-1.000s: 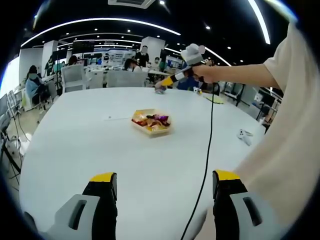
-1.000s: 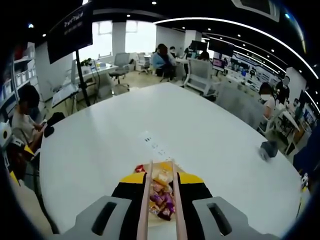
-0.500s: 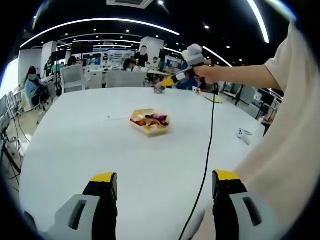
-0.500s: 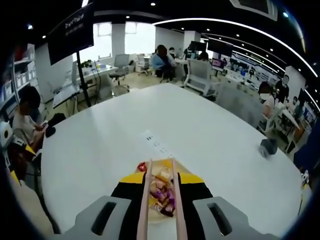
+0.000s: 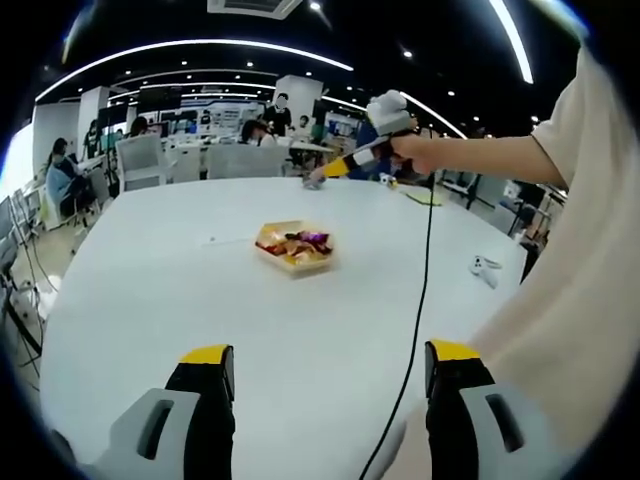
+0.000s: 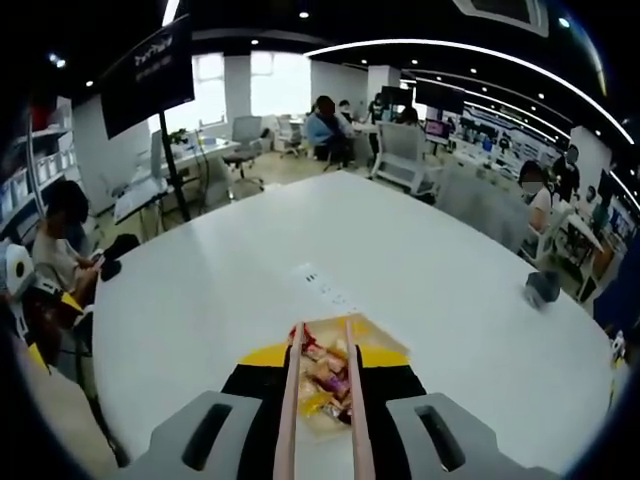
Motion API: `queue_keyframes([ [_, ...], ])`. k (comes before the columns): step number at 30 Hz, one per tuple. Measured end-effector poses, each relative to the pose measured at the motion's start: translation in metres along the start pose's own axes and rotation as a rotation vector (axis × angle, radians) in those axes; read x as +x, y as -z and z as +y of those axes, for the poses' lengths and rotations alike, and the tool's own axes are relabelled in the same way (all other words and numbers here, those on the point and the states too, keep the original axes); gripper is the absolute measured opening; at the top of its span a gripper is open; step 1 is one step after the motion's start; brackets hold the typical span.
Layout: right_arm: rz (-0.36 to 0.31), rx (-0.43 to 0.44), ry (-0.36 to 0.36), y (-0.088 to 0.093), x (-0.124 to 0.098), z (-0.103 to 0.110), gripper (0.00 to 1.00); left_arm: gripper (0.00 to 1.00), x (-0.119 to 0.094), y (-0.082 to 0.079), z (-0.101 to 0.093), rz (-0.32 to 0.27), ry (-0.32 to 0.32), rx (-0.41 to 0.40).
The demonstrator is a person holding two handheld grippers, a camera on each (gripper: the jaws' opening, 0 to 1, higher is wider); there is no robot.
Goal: Place the target food into the container with the food tongs after gripping and lifting it, then release it inside without dropping or visibly crushing the food.
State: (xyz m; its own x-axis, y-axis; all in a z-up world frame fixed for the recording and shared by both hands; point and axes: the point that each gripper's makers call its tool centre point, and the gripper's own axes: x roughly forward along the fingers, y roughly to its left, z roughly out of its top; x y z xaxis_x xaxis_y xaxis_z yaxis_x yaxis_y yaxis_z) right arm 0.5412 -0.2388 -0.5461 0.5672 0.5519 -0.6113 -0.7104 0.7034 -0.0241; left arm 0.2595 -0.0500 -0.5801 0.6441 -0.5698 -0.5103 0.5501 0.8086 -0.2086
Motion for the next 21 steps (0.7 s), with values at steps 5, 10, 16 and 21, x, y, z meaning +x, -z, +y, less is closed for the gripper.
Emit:
queue_keyframes([
  [5,-0.014,0.005,-0.029,0.004,-0.012,0.018,0.23,0.78,0.001,-0.004,-0.004,0.001,0.009,0.017],
  [10,-0.021,0.003,-0.060,0.012,-0.021,0.039,0.23,0.77,0.003,-0.008,-0.010,-0.003,0.020,0.039],
  [16,-0.036,0.008,-0.131,0.023,-0.036,0.077,0.23,0.78,0.003,-0.012,-0.023,-0.013,0.053,0.055],
  [21,-0.075,0.065,-0.189,0.026,-0.047,0.102,0.23,0.78,0.002,-0.012,-0.036,-0.014,0.080,0.070],
])
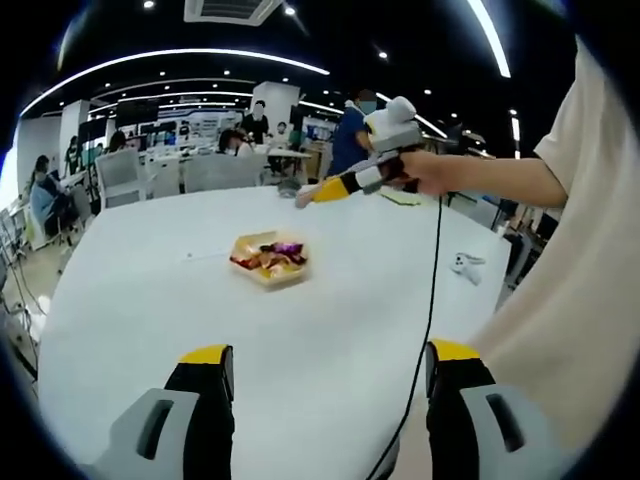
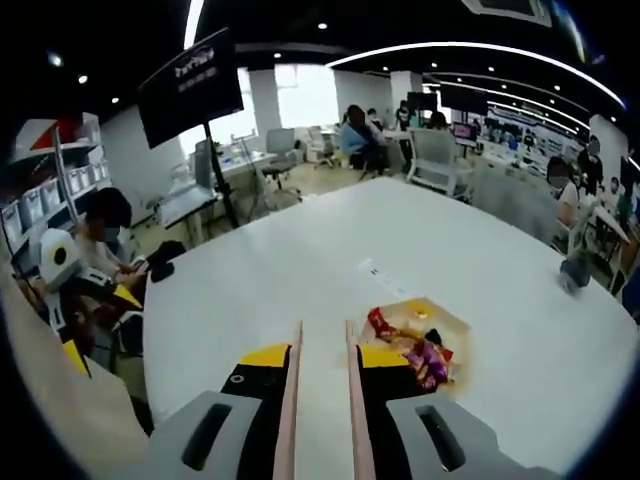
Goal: Place the target food into the container with the food tongs after gripping and lifting it, then release it inside without dropping or visibly crushing the food.
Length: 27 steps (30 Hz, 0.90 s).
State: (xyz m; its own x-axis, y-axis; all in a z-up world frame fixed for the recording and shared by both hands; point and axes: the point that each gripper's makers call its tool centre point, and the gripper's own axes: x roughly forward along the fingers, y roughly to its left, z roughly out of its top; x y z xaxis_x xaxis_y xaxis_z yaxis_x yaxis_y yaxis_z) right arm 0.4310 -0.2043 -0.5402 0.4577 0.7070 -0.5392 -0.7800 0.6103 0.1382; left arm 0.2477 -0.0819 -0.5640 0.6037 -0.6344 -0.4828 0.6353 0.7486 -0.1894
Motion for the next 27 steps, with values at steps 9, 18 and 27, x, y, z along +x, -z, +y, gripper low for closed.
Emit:
queue_keyframes([
  [9,-0.033,0.050,-0.105,0.020,-0.009,0.040,0.23,0.76,-0.001,0.001,-0.010,0.013,0.011,0.016],
  [18,-0.022,0.067,-0.201,0.046,-0.019,0.083,0.24,0.71,0.005,-0.004,-0.019,-0.002,0.020,0.017],
  [27,-0.045,0.105,-0.231,0.060,-0.035,0.101,0.24,0.61,0.021,-0.009,-0.040,0.020,0.072,0.083],
])
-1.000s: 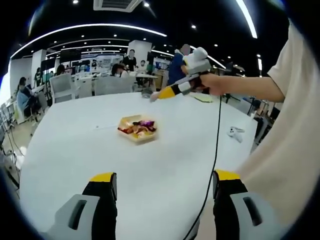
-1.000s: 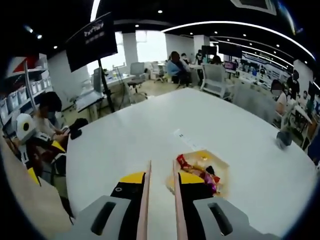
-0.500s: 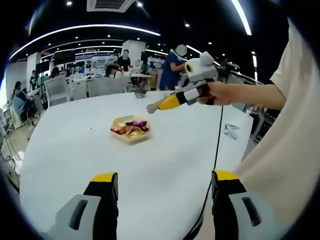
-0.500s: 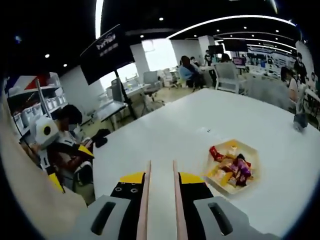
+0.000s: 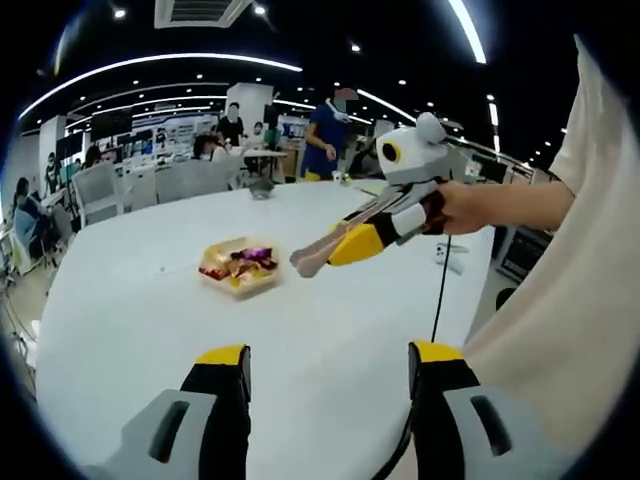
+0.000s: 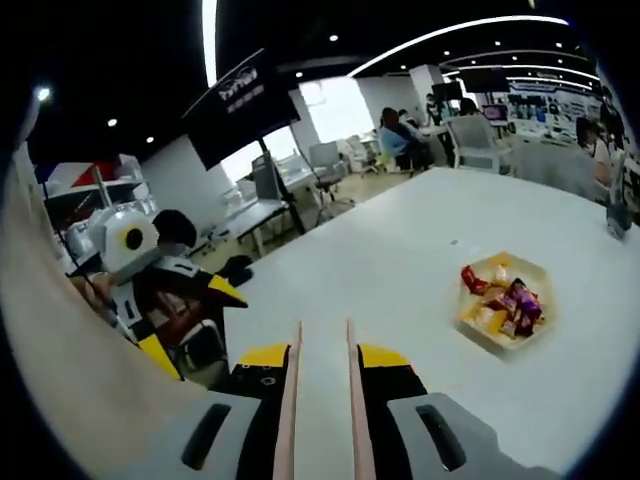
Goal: Place the target food into the container with the food tongs after gripping and lifting it, then release it inside without dropping or visibly crushing the food.
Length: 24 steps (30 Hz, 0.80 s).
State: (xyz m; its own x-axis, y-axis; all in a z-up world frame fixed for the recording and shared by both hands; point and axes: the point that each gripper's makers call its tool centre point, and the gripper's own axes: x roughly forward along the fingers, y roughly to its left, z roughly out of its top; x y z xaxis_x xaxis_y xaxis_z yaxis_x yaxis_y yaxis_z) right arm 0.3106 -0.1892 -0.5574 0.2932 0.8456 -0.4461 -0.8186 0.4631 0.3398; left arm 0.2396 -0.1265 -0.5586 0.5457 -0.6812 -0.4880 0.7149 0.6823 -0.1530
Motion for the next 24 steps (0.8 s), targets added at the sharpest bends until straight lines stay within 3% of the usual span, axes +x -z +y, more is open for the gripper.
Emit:
queue_keyframes([
  [15,-0.027,-0.018,-0.094,0.008,-0.019,0.036,0.24,0.53,0.009,-0.010,-0.014,-0.009,0.034,0.036],
  [18,-0.031,-0.032,-0.094,0.006,-0.022,0.038,0.24,0.49,0.011,-0.013,-0.017,-0.014,0.040,0.039],
  [24,-0.033,-0.093,-0.168,0.006,-0.029,0.057,0.24,0.40,0.014,-0.022,-0.026,-0.040,0.066,0.039],
])
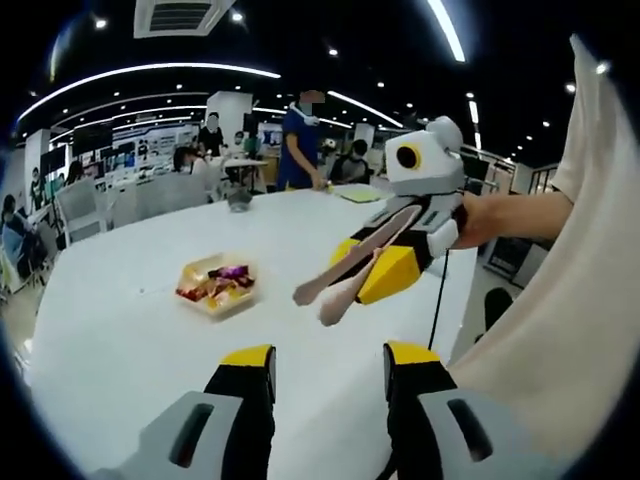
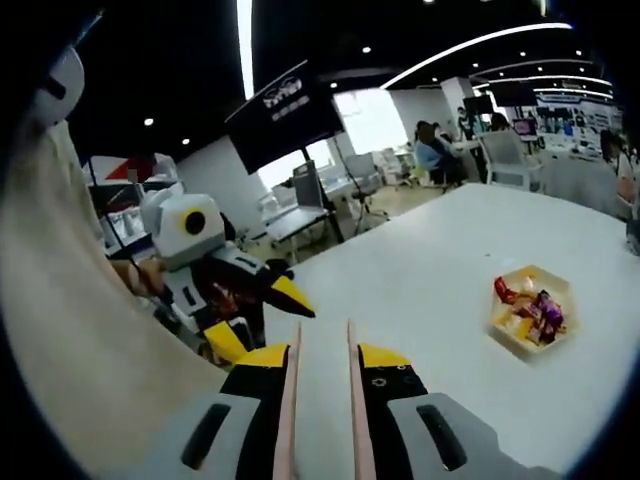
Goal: Place the target food into the container with the food tongs after gripping and lifting it, then release it inside without dropping or visibly crushing the food.
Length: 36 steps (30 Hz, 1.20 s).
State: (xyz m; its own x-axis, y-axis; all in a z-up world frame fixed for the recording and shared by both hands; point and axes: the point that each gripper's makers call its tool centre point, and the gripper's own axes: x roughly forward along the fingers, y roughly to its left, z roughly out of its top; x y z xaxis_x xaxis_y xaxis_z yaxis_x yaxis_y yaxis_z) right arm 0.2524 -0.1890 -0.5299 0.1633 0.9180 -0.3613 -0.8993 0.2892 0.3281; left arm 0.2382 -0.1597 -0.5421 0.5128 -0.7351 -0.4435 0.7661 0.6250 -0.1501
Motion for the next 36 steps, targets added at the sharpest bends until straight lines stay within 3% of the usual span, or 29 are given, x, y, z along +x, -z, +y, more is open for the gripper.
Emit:
queue_keyframes([
  [17,0.012,-0.029,-0.112,0.004,-0.005,0.019,0.25,0.25,-0.005,-0.009,-0.020,-0.026,0.065,0.010],
  [36,0.001,-0.051,-0.191,-0.002,0.000,0.025,0.25,0.10,-0.007,-0.016,-0.027,-0.049,0.100,-0.013],
])
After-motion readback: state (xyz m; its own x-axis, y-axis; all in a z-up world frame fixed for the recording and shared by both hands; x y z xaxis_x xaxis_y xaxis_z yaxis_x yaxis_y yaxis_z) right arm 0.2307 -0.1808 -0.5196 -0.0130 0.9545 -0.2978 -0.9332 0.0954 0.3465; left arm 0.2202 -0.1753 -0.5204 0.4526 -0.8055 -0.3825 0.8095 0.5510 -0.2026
